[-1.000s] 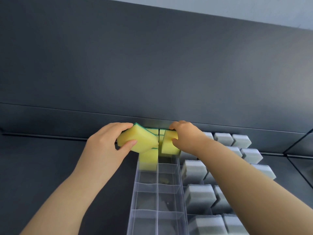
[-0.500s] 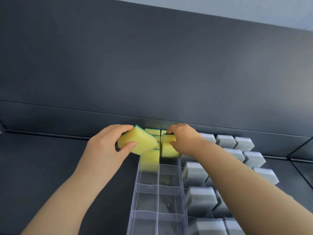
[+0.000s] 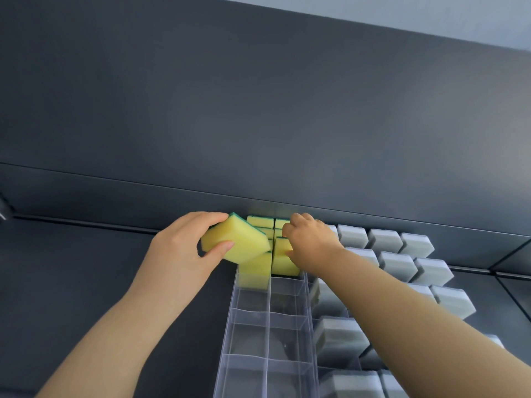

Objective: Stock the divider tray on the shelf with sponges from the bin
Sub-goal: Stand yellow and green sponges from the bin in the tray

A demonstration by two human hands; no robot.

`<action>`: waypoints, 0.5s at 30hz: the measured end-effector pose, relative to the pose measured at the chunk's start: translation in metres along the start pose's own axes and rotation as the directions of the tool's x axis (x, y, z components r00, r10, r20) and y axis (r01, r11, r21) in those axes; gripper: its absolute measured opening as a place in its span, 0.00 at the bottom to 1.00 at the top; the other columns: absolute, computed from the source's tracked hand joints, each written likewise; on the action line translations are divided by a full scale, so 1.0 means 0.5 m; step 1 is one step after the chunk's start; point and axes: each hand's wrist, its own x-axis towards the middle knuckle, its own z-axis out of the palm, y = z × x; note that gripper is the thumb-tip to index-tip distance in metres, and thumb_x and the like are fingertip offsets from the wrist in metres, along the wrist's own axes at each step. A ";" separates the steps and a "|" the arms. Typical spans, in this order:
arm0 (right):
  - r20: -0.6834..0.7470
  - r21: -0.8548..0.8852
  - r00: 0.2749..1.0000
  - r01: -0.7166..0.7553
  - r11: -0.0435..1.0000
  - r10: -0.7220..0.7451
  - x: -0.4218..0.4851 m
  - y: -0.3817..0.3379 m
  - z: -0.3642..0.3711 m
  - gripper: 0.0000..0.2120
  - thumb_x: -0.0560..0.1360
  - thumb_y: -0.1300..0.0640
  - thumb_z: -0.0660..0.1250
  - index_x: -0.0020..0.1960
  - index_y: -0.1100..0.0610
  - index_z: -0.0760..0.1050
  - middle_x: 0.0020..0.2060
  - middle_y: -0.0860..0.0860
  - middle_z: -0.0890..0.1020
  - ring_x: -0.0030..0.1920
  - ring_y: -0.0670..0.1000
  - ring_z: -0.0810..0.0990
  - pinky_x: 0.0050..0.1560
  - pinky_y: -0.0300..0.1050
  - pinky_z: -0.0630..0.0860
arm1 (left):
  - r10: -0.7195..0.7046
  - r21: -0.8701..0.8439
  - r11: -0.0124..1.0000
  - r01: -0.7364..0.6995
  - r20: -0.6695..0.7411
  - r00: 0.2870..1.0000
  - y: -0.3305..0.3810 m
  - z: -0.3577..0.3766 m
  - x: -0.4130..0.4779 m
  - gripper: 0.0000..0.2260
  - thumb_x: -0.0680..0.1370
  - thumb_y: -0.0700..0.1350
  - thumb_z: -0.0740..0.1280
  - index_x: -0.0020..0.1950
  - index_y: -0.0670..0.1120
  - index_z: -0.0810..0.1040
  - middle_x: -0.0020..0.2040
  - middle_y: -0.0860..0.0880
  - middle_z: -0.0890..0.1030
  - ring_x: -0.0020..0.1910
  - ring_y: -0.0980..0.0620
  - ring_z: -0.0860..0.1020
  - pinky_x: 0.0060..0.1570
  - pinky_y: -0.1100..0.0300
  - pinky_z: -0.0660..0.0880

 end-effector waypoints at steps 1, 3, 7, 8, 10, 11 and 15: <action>0.000 -0.017 1.000 0.009 1.000 -0.009 0.000 -0.003 0.004 0.12 0.74 0.59 0.64 0.57 0.57 0.70 0.55 0.54 0.71 0.56 0.55 0.70 0.48 0.44 0.66 | -0.003 0.002 1.000 0.003 0.002 1.000 -0.001 0.000 -0.001 0.18 0.69 0.43 0.75 0.57 0.49 0.79 0.52 0.58 0.78 0.47 0.58 0.76 0.48 0.77 0.68; 0.007 -0.052 1.000 0.029 0.998 -0.028 -0.001 -0.011 0.010 0.13 0.74 0.59 0.64 0.58 0.58 0.69 0.55 0.54 0.71 0.56 0.55 0.70 0.48 0.45 0.67 | -0.003 0.005 1.000 0.003 0.006 1.000 -0.003 0.002 -0.002 0.18 0.69 0.43 0.75 0.57 0.49 0.79 0.52 0.58 0.78 0.48 0.58 0.76 0.48 0.76 0.69; 0.019 -0.122 0.998 0.056 0.991 -0.054 0.002 -0.023 0.020 0.15 0.73 0.64 0.63 0.59 0.59 0.67 0.54 0.55 0.74 0.55 0.56 0.73 0.44 0.45 0.64 | 0.004 -0.020 1.000 -0.004 0.009 1.000 -0.003 0.011 0.001 0.17 0.69 0.42 0.75 0.57 0.49 0.80 0.51 0.58 0.78 0.48 0.60 0.75 0.49 0.72 0.70; 0.023 -0.125 0.998 0.052 0.991 -0.050 0.004 -0.022 0.021 0.15 0.73 0.64 0.63 0.59 0.59 0.67 0.54 0.55 0.75 0.54 0.56 0.74 0.44 0.45 0.64 | 0.011 -0.026 1.000 -0.010 0.010 1.000 -0.001 0.013 0.003 0.17 0.69 0.42 0.75 0.57 0.49 0.80 0.51 0.58 0.78 0.48 0.59 0.75 0.49 0.70 0.71; 0.030 -0.100 0.999 0.042 0.994 -0.039 0.003 -0.016 0.014 0.15 0.74 0.60 0.65 0.59 0.58 0.67 0.53 0.54 0.76 0.54 0.56 0.74 0.45 0.45 0.65 | 0.028 -0.021 0.999 -0.027 0.026 0.999 0.003 0.017 0.011 0.17 0.69 0.43 0.75 0.57 0.49 0.80 0.52 0.57 0.78 0.48 0.57 0.76 0.50 0.66 0.74; 0.033 -0.065 0.999 0.036 0.997 -0.034 0.001 -0.011 0.007 0.15 0.75 0.57 0.65 0.60 0.57 0.67 0.53 0.54 0.76 0.55 0.56 0.74 0.47 0.45 0.66 | 0.041 -0.017 0.999 -0.040 0.040 0.998 0.006 0.019 0.015 0.17 0.69 0.44 0.74 0.57 0.49 0.79 0.52 0.56 0.79 0.49 0.56 0.77 0.50 0.63 0.74; 0.037 0.258 0.996 -0.089 0.962 0.082 -0.015 0.036 -0.022 0.18 0.74 0.53 0.65 0.64 0.50 0.68 0.57 0.50 0.77 0.57 0.54 0.75 0.53 0.45 0.71 | 0.092 -0.033 0.995 -0.089 0.106 0.990 0.021 0.044 0.033 0.17 0.70 0.45 0.74 0.58 0.49 0.79 0.52 0.56 0.79 0.50 0.57 0.76 0.54 0.60 0.74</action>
